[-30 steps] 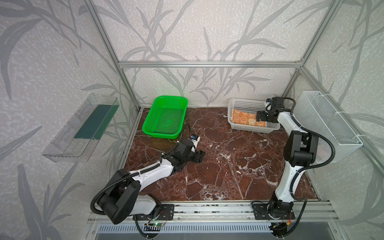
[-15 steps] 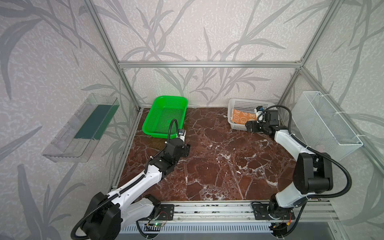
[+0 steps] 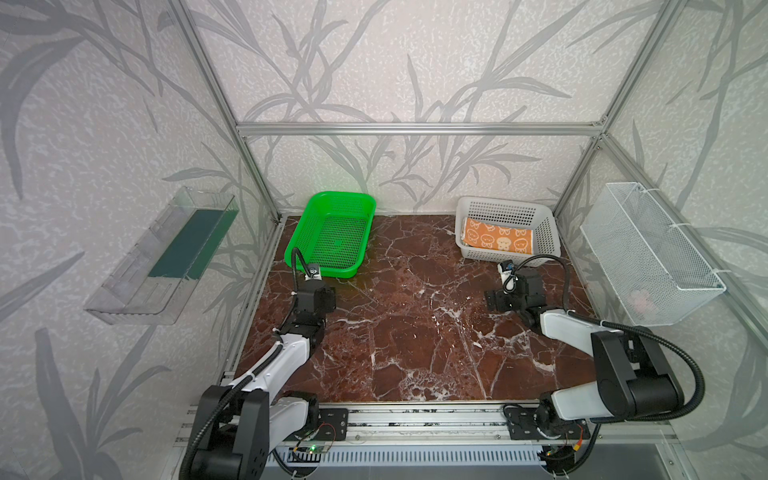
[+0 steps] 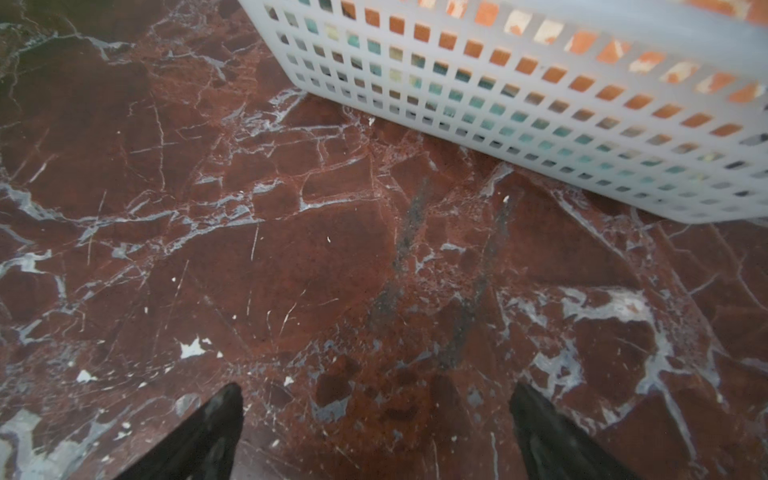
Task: Fold and stack the towels
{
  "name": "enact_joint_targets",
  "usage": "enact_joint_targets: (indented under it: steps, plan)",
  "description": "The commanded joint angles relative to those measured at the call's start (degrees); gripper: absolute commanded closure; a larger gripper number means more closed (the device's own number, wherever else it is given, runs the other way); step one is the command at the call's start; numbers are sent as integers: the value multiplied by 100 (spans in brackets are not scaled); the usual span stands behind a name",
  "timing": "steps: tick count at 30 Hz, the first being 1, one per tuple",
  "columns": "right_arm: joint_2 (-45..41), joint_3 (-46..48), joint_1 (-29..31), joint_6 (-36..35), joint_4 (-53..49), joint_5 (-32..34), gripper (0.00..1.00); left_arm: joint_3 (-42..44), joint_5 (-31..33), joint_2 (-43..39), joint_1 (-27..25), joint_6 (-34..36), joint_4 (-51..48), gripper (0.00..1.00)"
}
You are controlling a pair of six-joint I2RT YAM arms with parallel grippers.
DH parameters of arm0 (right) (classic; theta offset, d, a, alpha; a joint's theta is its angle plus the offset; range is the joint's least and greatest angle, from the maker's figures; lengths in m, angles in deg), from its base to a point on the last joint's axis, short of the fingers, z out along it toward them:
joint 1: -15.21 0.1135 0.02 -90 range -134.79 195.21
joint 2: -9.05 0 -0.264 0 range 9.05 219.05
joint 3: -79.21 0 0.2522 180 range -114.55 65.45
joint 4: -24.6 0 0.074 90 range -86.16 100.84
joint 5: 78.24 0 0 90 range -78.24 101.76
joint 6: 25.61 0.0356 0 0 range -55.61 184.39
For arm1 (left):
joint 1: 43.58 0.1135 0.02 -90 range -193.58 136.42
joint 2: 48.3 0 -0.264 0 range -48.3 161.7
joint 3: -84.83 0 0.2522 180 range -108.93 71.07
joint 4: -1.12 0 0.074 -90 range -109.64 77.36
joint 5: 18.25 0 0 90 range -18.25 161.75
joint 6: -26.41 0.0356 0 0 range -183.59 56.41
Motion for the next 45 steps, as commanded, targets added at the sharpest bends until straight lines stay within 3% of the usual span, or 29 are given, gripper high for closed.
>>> enact_joint_targets:
  steps: [1,5,8,10,12,15,18,20,26,32,34,35,36,45]
  plan:
    - [51,185,39,-215,1451,-105,1,106,-410,163,128,91,904,29]
    - [143,88,36,-468,1432,-315,1,149,-684,373,246,69,1397,28]
    - [113,467,39,-695,2196,-399,1,260,-816,518,278,141,1821,28]
    - [288,874,35,-573,3318,-152,1,314,-879,605,295,156,2036,29]
    - [342,1059,-5,-496,3497,-57,1,346,-953,694,310,195,2167,28]
    - [883,1241,-54,-376,4536,106,1,422,-966,819,333,226,2436,28]
    - [662,839,-80,-81,3403,678,1,503,-878,1073,369,220,2857,28]
    - [842,930,-133,-63,3930,638,1,469,-880,1257,394,214,3063,29]
    - [804,923,-115,-46,3807,754,1,128,-1005,2242,569,210,3524,29]
    - [825,945,-100,-99,3895,699,1,265,-932,2320,731,-73,3677,29]
    - [833,984,-23,-199,3985,719,1,258,-964,2343,734,-26,3752,23]
    - [834,1048,52,-290,4113,761,1,301,-964,2407,737,17,3918,5]
    - [861,1125,129,-352,4320,875,1,269,-969,2365,735,-11,3759,1]
    - [856,1070,131,-311,4177,949,1,285,-969,2376,730,0,3838,1]
